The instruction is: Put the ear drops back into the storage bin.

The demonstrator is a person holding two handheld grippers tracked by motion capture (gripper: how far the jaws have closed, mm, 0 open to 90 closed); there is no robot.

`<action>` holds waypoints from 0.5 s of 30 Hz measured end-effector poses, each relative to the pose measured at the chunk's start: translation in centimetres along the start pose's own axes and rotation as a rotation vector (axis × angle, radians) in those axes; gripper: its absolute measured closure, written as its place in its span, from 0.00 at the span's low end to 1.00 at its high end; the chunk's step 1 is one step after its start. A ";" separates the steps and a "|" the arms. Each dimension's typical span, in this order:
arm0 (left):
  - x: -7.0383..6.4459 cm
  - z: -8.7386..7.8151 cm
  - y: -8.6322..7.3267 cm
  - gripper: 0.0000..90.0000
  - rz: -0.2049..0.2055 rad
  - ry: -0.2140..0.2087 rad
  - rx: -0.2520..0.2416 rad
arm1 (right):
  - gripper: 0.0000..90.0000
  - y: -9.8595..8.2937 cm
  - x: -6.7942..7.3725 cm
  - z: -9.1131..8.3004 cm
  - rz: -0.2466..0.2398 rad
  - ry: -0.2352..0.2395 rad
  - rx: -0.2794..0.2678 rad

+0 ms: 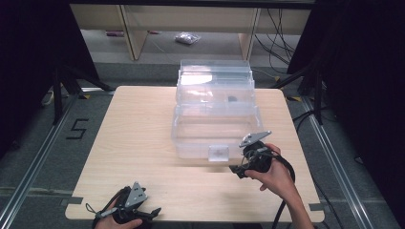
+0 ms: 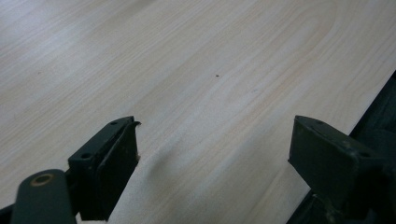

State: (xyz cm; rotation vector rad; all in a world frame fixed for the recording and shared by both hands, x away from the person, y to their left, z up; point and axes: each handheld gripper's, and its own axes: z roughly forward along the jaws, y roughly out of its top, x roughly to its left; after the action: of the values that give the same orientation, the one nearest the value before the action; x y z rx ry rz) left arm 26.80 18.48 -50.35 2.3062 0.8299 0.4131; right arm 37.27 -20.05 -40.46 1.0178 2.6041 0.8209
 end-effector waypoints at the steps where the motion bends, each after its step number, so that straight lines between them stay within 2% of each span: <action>1: 0.0 0.0 0.0 0.17 0.000 0.000 0.000 | 0.24 0.0 0.0 0.0 0.000 0.000 0.000; 5: 0.0 0.0 0.0 0.17 0.002 0.005 -0.001 | 0.25 -0.7 0.4 0.3 0.012 -0.009 -0.034; 6: 0.0 0.0 0.0 0.17 0.002 0.006 -0.002 | 0.25 -1.2 0.4 0.6 0.027 -0.004 -0.048; 7: 0.0 0.0 0.0 0.17 0.002 0.006 -0.002 | 0.25 -1.2 0.4 0.6 0.027 -0.004 -0.048; 8: 0.0 0.0 0.0 0.17 0.000 0.005 -0.003 | 0.25 -1.6 0.1 1.1 0.003 0.011 -0.068; 9: 0.0 0.0 0.0 0.17 0.000 0.005 -0.003 | 0.25 -1.8 0.2 1.2 0.015 0.000 -0.081; 10: 0.0 0.0 0.0 0.17 0.001 0.001 0.001 | 0.25 -2.0 0.1 1.3 0.012 0.003 -0.063; 12: 0.0 0.0 0.0 0.17 0.000 0.006 -0.003 | 0.25 -2.3 0.2 1.4 0.037 0.013 -0.045; 13: 0.0 0.0 0.0 0.17 0.000 0.006 -0.003 | 0.25 -2.3 0.2 1.4 0.037 0.013 -0.045; 14: 0.0 0.0 0.0 0.17 0.005 0.004 0.006 | 0.25 -2.5 0.1 1.5 0.020 0.005 -0.079; 15: -0.2 0.2 0.0 0.17 -0.029 0.010 -0.025 | 0.24 -2.7 0.2 1.5 0.042 0.015 -0.056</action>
State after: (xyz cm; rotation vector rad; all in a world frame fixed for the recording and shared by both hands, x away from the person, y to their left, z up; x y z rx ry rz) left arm 26.75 18.25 -50.55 2.2682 0.8574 0.4202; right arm 36.23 -20.93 -43.19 1.0589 2.5652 0.9092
